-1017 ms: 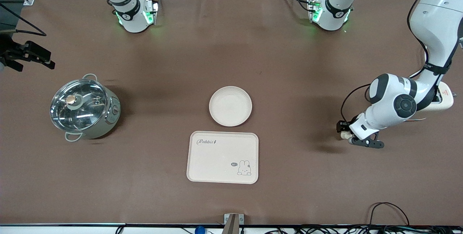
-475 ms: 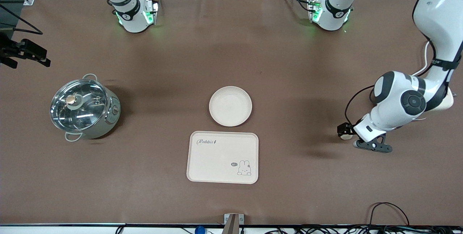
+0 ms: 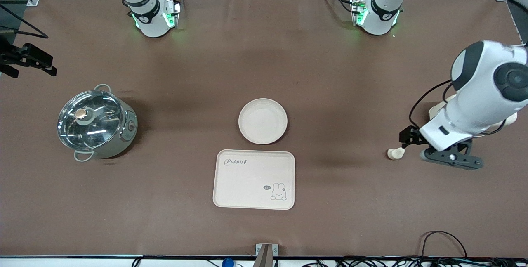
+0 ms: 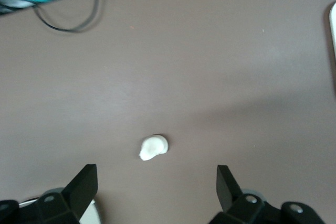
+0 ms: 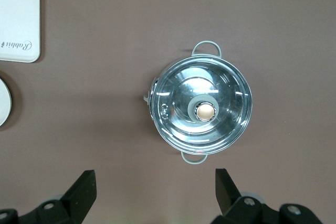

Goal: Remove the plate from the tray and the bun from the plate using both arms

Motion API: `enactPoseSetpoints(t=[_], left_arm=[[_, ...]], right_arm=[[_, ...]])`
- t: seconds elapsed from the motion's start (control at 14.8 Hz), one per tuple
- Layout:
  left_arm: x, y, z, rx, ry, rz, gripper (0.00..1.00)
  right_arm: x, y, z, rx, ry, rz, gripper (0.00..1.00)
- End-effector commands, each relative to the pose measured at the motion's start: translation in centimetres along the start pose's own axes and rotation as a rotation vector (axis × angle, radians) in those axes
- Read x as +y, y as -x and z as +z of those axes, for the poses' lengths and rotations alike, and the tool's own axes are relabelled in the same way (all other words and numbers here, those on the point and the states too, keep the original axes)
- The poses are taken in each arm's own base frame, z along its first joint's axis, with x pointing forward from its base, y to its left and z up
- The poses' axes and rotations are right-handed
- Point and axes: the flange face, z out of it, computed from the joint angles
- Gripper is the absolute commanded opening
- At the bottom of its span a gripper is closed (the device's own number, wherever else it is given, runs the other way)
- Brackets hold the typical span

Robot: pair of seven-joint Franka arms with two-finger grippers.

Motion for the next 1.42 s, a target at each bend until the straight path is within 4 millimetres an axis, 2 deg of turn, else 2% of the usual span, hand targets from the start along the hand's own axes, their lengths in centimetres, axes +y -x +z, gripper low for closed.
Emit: enactPoseSetpoints(t=[0.0,0.14,0.2,0.34,0.47,0.61,0.68,0.75,0.95,1.36], left_arm=[[-0.3,2.2,-6.9,-0.031,-0.008,-0.062,1.00],[-1.1,4.1,-10.5,-0.086,0.006,-0.116,1.00],[-0.7,4.9,-12.6,-0.084,-0.008,-0.123,1.00],[-0.7,6.9,-15.7,-0.093,-0.018,-0.112,1.00],[-1.7,8.8,-17.7,-0.084,-0.008,-0.154,1.00],[-1.0,10.9,-18.4,-0.082,-0.017,-0.144,1.00],[-1.0,11.7,-18.0,-0.068,-0.020,-0.141,1.00],[-1.9,12.4,-17.8,-0.046,-0.024,-0.144,1.00],[-3.0,13.6,-17.2,0.012,0.011,-0.123,1.00],[-4.0,11.5,-18.0,-0.019,0.071,-0.150,1.00]], right_arm=[[-0.2,0.5,-0.6,0.006,0.004,-0.010,1.00],[-0.6,0.4,-0.6,0.005,0.005,-0.015,1.00],[-0.8,0.3,-0.6,0.008,0.005,-0.016,1.00],[-0.8,0.3,-0.7,0.011,0.005,-0.016,1.00],[-0.8,0.4,-1.1,0.017,0.007,-0.019,1.00],[-0.7,0.4,-1.2,0.020,0.008,-0.022,1.00],[-0.5,0.4,-1.3,0.020,0.008,-0.019,1.00],[-0.5,0.4,-1.3,0.018,0.009,-0.017,1.00],[-0.4,0.4,-1.2,0.018,0.017,-0.011,1.00],[-0.4,0.5,-1.2,0.014,0.019,-0.009,1.00]])
